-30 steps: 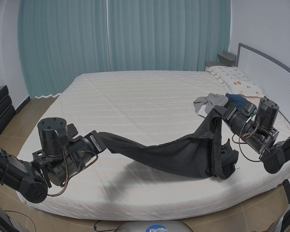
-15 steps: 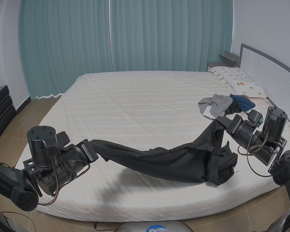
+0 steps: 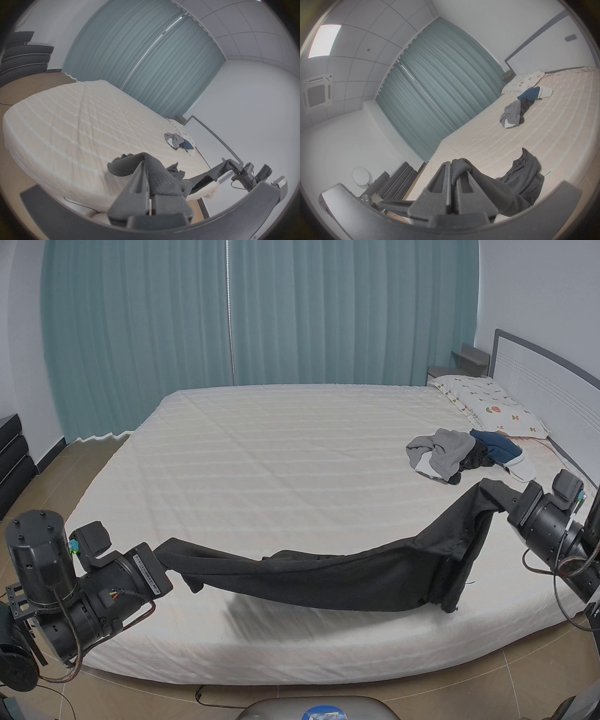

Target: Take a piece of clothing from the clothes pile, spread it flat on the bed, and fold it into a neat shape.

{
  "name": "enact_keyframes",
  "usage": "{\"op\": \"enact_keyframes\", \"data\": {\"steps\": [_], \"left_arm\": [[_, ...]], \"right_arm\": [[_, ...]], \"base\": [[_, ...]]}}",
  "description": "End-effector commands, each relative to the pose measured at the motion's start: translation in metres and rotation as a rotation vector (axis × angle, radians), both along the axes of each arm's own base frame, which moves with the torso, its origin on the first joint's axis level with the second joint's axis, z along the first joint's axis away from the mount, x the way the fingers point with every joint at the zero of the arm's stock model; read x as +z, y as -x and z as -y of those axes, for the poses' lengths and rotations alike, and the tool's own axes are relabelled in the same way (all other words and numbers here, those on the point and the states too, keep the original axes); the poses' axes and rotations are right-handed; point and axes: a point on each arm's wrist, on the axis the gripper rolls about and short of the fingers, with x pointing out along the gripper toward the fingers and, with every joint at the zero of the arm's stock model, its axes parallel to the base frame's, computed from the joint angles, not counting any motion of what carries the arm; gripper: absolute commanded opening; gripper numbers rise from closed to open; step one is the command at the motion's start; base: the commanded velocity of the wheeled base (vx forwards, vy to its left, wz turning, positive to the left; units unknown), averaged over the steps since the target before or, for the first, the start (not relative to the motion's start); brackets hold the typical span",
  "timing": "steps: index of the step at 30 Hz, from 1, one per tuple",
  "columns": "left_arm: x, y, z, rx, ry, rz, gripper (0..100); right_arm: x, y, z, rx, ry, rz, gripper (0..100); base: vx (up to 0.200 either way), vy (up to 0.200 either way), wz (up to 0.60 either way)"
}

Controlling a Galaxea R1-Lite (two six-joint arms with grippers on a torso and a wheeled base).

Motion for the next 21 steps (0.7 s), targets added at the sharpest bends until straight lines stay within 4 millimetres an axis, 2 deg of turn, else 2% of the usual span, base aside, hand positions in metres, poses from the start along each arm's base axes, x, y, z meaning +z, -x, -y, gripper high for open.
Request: {"op": "enact_keyframes", "data": {"steps": [1, 2, 3, 4, 7, 8, 10, 12, 15, 16, 17, 21], "left_arm": [[0.037, 0.019, -0.009, -0.018, 0.063, 0.102, 0], [0.038, 0.020, -0.009, -0.018, 0.065, 0.104, 0], [0.051, 0.025, -0.013, -0.018, 0.078, 0.123, 0], [0.053, 0.026, -0.013, -0.019, 0.080, 0.126, 0], [0.072, 0.029, -0.017, -0.010, 0.087, 0.144, 0], [0.073, 0.029, -0.017, -0.009, 0.086, 0.145, 0], [0.089, 0.024, -0.017, -0.002, 0.054, 0.174, 0], [0.096, 0.021, -0.019, 0.017, 0.033, 0.183, 0], [0.112, 0.005, -0.018, 0.049, 0.011, 0.181, 0], [0.112, 0.005, -0.018, 0.049, 0.011, 0.181, 0], [0.119, -0.008, -0.015, 0.071, 0.011, 0.176, 0], [0.122, -0.036, -0.011, 0.112, -0.003, 0.153, 0]], "right_arm": [[0.043, 0.032, 0.014, -0.002, -0.047, 0.188, 0], [0.043, 0.032, 0.015, -0.003, -0.047, 0.190, 0], [0.055, 0.040, 0.020, -0.012, -0.051, 0.210, 0], [0.057, 0.041, 0.021, -0.013, -0.050, 0.208, 0], [0.084, 0.056, 0.029, -0.009, -0.063, 0.235, 0], [0.085, 0.057, 0.029, -0.008, -0.065, 0.237, 0], [0.115, 0.061, 0.032, -0.018, -0.089, 0.287, 0], [0.129, 0.058, 0.032, -0.029, -0.094, 0.303, 0], [0.158, 0.044, 0.034, -0.062, -0.097, 0.344, 0], [0.158, 0.044, 0.034, -0.062, -0.097, 0.344, 0], [0.171, 0.028, 0.034, -0.070, -0.085, 0.355, 0], [0.177, -0.009, 0.030, -0.104, -0.056, 0.304, 0]], "base": [[0.000, 0.000, 0.00], [0.000, 0.000, 0.00], [0.000, 0.000, 0.00], [0.000, 0.000, 0.00], [0.000, 0.000, 0.00], [0.000, 0.000, 0.00], [0.000, 0.000, 0.00], [0.000, 0.000, 0.00], [0.000, 0.000, 0.00], [0.000, 0.000, 0.00], [0.000, 0.000, 0.00], [0.000, 0.000, 0.00]]}}
